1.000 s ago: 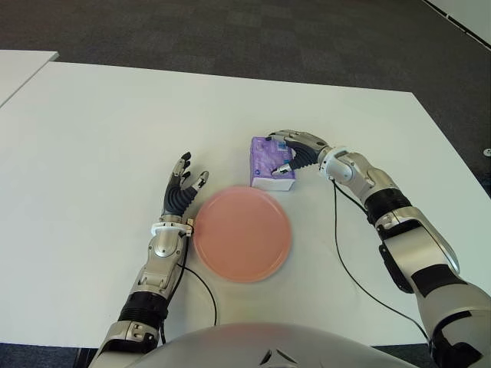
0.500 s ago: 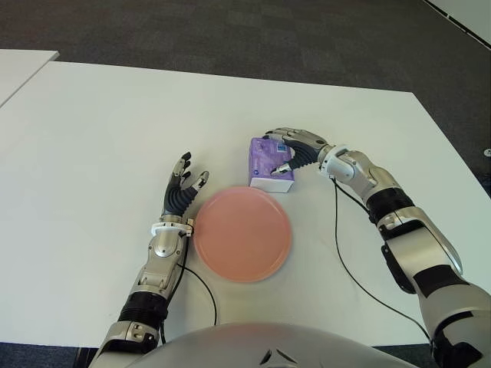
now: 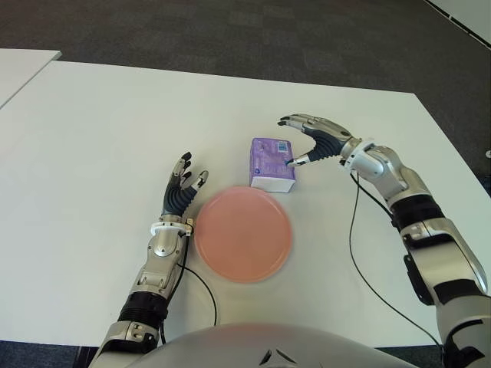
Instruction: Put the tissue paper into the plate.
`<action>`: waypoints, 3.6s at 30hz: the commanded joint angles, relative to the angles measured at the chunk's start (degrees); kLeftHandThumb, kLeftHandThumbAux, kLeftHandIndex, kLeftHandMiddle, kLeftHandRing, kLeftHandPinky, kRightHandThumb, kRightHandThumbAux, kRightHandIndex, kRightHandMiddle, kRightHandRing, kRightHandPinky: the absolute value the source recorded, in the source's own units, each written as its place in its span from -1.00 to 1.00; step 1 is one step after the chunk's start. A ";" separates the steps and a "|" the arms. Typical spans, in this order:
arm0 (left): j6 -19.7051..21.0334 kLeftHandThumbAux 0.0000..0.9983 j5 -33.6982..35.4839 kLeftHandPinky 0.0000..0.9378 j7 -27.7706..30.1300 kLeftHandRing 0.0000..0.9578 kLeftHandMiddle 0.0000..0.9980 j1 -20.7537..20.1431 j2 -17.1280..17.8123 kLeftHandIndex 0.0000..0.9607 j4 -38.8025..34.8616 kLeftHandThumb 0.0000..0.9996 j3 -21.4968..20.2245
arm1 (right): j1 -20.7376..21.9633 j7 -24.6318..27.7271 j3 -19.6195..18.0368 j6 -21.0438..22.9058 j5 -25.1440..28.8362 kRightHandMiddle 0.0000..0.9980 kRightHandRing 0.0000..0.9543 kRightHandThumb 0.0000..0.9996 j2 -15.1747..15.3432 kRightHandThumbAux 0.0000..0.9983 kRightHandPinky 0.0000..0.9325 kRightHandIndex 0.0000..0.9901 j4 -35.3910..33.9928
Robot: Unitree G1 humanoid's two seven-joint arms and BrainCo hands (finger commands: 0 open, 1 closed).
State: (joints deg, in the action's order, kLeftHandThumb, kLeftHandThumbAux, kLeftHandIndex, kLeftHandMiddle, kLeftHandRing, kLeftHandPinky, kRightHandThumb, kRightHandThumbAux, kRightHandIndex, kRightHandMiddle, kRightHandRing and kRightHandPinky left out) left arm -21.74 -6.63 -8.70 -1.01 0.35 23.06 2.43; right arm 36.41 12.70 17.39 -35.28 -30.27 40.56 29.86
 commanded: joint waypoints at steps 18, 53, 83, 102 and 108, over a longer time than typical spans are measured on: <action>1.07 0.06 -1.34 -0.96 -0.70 -1.00 -1.00 2.00 0.22 -1.00 2.78 -0.92 -0.46 | -14.31 4.69 -10.23 5.66 6.29 -0.92 -1.00 -0.56 2.47 -0.01 -1.00 -0.92 -21.11; -2.78 0.01 -0.69 -0.99 0.57 -1.00 -1.00 -0.15 0.32 -1.00 7.35 -0.92 -0.71 | 0.07 -18.36 11.65 4.29 -18.89 -0.87 -0.98 -0.69 -10.53 0.02 -1.00 -0.92 15.40; 0.06 0.07 -1.34 -0.99 -0.11 -1.00 -1.00 2.38 -0.31 -1.00 2.63 -0.92 -0.61 | 2.82 -20.26 14.17 4.49 -17.70 -0.89 -0.98 -0.74 -11.73 0.03 -1.00 -1.00 20.14; 0.47 0.05 -1.59 -0.98 -0.41 -1.00 -1.00 2.64 -0.34 -1.00 2.05 -0.94 -0.61 | 2.17 -18.76 14.29 2.98 -16.34 -0.88 -0.97 -0.71 -10.46 0.02 -1.00 -1.00 19.45; 0.46 0.03 -1.14 -1.00 -0.19 -1.00 -1.00 2.54 -0.41 -1.00 2.40 -0.93 -0.83 | 1.48 -18.87 14.67 3.73 -17.27 -0.87 -0.96 -0.66 -9.91 0.02 -1.00 -0.99 17.95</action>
State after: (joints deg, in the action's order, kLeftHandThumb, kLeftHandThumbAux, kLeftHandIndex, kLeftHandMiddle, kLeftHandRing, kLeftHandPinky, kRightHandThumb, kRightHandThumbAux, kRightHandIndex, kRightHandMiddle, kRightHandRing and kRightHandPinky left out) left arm -23.17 -7.83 -9.10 -0.60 0.14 23.34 1.53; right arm 39.89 -7.32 31.00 -31.94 -46.80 30.14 47.96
